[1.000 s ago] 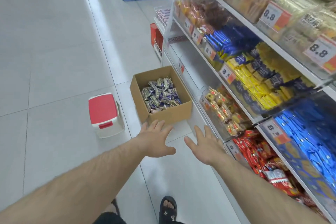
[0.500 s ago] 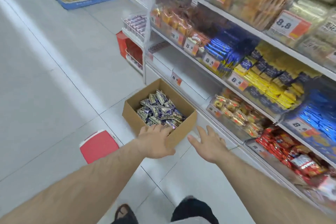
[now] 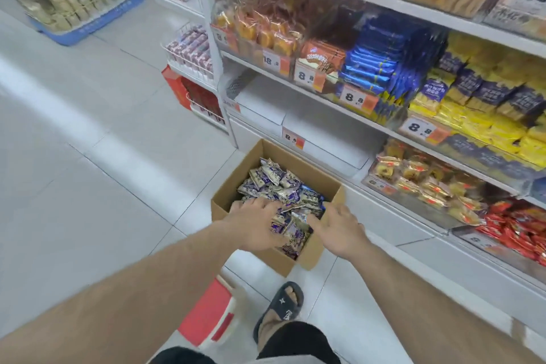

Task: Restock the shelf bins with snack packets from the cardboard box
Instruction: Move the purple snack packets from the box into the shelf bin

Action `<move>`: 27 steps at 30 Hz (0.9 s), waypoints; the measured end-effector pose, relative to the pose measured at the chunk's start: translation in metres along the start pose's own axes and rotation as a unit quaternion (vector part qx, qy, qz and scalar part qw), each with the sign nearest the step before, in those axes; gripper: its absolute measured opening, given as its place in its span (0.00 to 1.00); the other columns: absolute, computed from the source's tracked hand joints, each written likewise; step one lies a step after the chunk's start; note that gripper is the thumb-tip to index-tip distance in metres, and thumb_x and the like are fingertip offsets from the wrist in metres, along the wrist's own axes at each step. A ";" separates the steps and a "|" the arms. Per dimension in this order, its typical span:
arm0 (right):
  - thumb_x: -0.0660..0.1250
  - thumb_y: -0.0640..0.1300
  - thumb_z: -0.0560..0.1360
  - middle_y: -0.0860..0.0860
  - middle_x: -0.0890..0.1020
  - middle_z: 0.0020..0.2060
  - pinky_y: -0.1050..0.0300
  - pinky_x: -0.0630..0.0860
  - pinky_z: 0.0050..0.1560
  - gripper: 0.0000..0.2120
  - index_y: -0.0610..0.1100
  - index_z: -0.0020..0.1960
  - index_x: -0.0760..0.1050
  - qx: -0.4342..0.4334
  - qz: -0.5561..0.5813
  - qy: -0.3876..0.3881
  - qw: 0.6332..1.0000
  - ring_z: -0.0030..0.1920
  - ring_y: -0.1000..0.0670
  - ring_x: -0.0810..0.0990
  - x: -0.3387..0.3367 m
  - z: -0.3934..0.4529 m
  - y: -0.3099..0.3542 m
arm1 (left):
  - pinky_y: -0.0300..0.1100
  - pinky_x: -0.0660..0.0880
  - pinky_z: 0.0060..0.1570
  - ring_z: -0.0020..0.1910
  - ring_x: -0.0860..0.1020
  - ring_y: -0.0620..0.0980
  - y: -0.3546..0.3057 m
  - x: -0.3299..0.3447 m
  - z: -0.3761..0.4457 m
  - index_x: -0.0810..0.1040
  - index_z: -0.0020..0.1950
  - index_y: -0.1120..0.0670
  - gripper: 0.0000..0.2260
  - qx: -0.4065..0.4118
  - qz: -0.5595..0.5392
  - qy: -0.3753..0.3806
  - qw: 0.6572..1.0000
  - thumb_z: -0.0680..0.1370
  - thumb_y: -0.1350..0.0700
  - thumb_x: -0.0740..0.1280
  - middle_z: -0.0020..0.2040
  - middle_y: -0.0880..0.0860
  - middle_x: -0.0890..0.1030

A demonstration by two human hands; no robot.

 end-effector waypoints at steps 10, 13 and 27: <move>0.51 0.66 0.79 0.46 0.57 0.78 0.44 0.57 0.75 0.35 0.48 0.79 0.53 0.026 0.081 0.008 0.996 0.77 0.44 0.57 0.003 0.069 0.036 | 0.60 0.56 0.72 0.76 0.57 0.58 0.053 -0.051 0.076 0.49 0.79 0.45 0.37 0.056 0.026 0.021 0.998 0.75 0.38 0.62 0.77 0.54 0.58; 0.51 0.65 0.79 0.45 0.58 0.77 0.43 0.59 0.74 0.34 0.48 0.79 0.53 0.051 0.090 0.001 0.995 0.76 0.44 0.58 0.019 0.102 0.043 | 0.59 0.54 0.73 0.77 0.55 0.56 0.078 -0.048 0.112 0.49 0.79 0.45 0.36 0.072 0.033 0.042 0.996 0.75 0.39 0.62 0.79 0.54 0.55; 0.55 0.61 0.79 0.43 0.70 0.70 0.45 0.69 0.67 0.30 0.46 0.76 0.61 0.171 0.108 -0.083 0.976 0.68 0.42 0.70 0.176 0.340 0.020 | 0.47 0.64 0.70 0.71 0.66 0.51 0.169 0.040 0.377 0.60 0.77 0.48 0.29 0.259 -0.034 -0.012 0.965 0.78 0.48 0.65 0.74 0.51 0.66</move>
Point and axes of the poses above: each hand's wrist, its own z-axis towards the middle knuckle, its own x-axis out of the palm, y = z × x, the point moved 5 cm from there along z, towards the middle knuckle
